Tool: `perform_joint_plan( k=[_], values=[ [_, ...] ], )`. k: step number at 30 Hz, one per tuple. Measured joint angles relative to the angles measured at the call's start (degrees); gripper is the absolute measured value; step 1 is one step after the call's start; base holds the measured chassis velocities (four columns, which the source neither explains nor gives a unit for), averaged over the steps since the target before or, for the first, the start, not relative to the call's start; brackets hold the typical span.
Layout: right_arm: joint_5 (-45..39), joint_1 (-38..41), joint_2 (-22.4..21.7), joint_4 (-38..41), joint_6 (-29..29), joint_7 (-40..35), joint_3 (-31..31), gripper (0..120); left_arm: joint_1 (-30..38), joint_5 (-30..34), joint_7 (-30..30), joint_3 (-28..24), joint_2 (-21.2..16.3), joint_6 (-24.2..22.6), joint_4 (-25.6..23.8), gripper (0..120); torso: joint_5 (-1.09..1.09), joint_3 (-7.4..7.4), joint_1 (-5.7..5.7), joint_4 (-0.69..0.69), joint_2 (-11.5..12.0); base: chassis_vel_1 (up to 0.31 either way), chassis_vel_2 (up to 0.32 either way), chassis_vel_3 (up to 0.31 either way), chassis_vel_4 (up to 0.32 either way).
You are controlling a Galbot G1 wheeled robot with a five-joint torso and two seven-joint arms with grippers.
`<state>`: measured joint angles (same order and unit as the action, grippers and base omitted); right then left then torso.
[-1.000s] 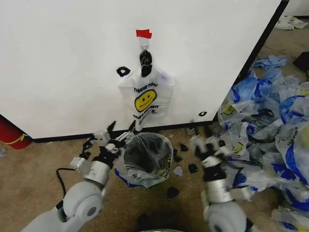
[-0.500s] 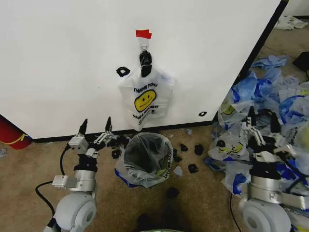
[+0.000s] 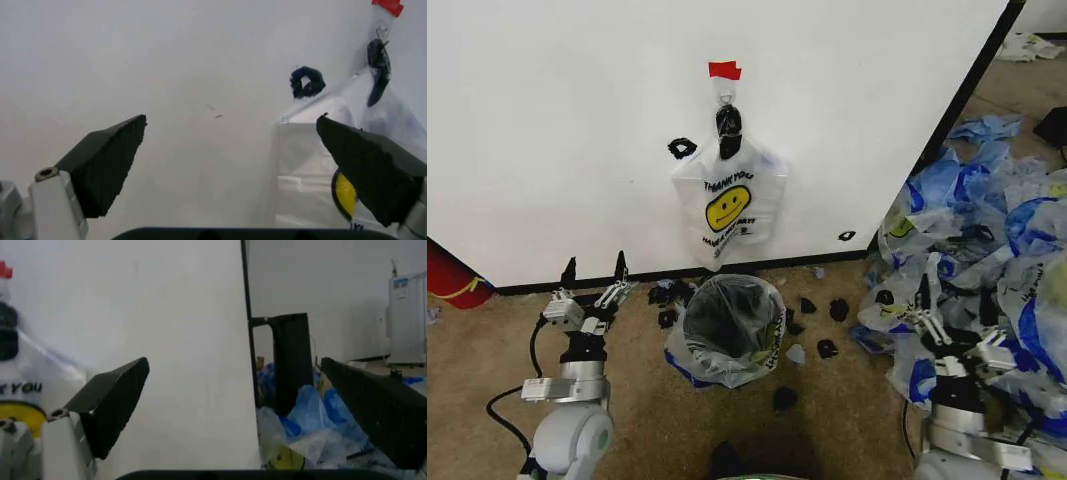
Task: Pick up the garbage bag from the wall and place it over the trash bin.
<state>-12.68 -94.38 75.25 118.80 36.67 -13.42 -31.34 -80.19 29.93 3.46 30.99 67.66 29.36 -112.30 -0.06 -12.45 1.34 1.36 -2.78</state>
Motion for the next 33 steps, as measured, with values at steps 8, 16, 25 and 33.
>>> perform_joint_plan(
  k=[8, 16, 25, 33],
  values=[
    [0.94, 2.7, 1.02, -0.98, -1.38, 0.34, 1.74, 100, 0.97, 1.72, -0.94, 0.34, -0.2, 0.49, 1.49, 100, -0.01, 0.0, 0.0, -0.01, 0.0, 0.0, 0.0, 0.0, 0.0],
    [1.25, 3.39, 1.18, -1.72, -1.34, 0.35, 2.22, 100, 1.04, 1.77, -1.09, 0.4, -0.12, 0.62, 1.58, 100, 0.01, 0.0, 0.0, -0.01, 0.0, 0.0, 0.0, 0.0, 0.0],
    [1.21, 3.41, 1.13, -1.72, -1.29, 0.35, 2.25, 100, 1.05, 1.77, -1.03, 0.36, -0.13, 0.61, 1.55, 100, 0.0, 0.0, 0.0, 0.0, 0.0, 0.0, 0.0, 0.0, 0.0],
    [1.16, 3.41, 1.11, -1.72, -1.27, 0.35, 2.24, 100, 1.05, 1.76, -0.98, 0.32, -0.15, 0.57, 1.51, 100, 0.0, 0.0, 0.0, 0.0, 0.0, 0.0, 0.0, 0.0, 0.0]
  ],
)
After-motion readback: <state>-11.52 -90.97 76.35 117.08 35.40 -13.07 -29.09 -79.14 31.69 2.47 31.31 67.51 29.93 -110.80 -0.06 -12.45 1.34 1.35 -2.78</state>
